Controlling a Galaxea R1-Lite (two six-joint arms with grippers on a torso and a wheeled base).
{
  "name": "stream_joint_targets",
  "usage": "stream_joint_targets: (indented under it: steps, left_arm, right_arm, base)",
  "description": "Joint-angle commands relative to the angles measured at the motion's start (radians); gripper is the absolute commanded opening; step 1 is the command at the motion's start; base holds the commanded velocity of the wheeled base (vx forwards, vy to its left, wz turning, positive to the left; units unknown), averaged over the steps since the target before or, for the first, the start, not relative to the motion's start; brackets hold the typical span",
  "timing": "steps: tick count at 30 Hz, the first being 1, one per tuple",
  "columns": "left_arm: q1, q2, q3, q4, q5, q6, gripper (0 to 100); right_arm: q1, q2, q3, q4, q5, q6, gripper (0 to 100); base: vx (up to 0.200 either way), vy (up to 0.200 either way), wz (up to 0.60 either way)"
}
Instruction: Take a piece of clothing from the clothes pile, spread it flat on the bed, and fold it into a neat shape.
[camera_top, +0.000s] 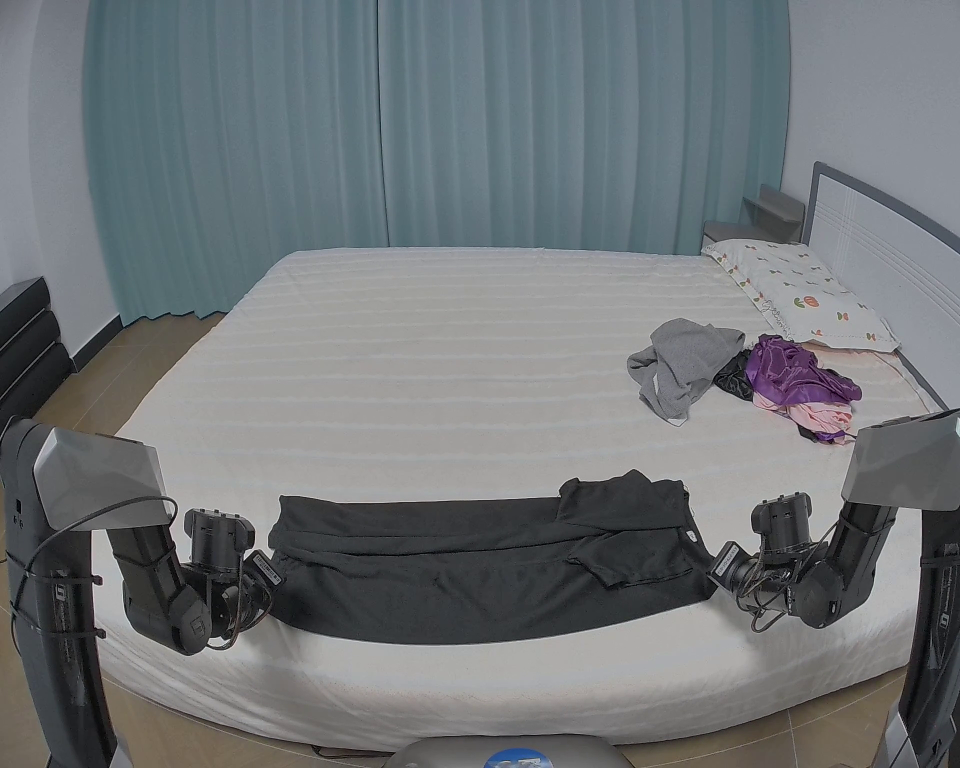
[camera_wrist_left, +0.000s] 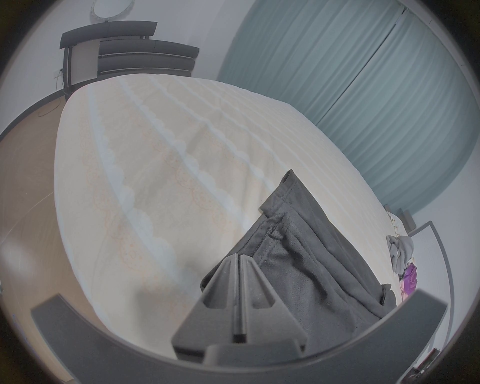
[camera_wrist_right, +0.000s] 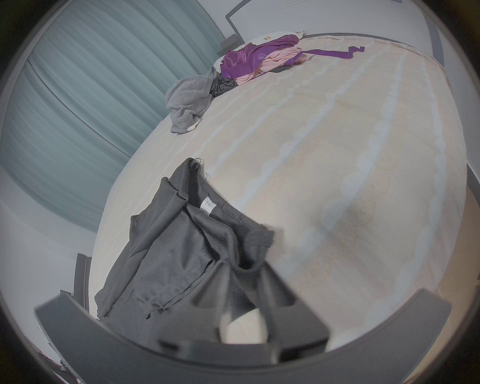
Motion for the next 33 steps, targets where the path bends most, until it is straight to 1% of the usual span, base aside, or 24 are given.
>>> stream_joint_targets:
  steps: [1,6,12,19,24,33]
  left_arm:
    - [0.018,-0.016,0.002,0.001,0.001,0.003,0]
    - [0.045,-0.056,0.006,0.009,0.001,0.007,0]
    - [0.054,-0.067,0.017,0.010,-0.001,0.019,0]
    - [0.056,-0.073,0.049,0.013,-0.001,0.081,0]
    - [0.058,-0.078,0.097,0.012,-0.001,0.141,0]
    - [0.056,-0.079,0.147,0.012,-0.001,0.184,0]
  right_arm:
    - [-0.006,-0.055,0.043,-0.004,0.005,0.006,0]
    - [-0.007,-0.096,0.078,-0.004,0.011,0.009,0]
    - [0.000,-0.127,0.130,-0.004,0.011,0.007,0]
    - [0.004,-0.168,0.218,-0.005,0.011,-0.002,0]
    - [0.004,-0.163,0.261,-0.008,0.011,-0.028,0]
    - [0.000,-0.124,0.277,-0.010,0.011,-0.062,0]
  base:
    - [0.000,0.000,0.00]
    - [0.000,0.000,0.00]
    - [0.000,0.000,0.00]
    - [0.000,0.000,0.00]
    - [0.000,0.000,0.00]
    - [0.000,0.000,0.00]
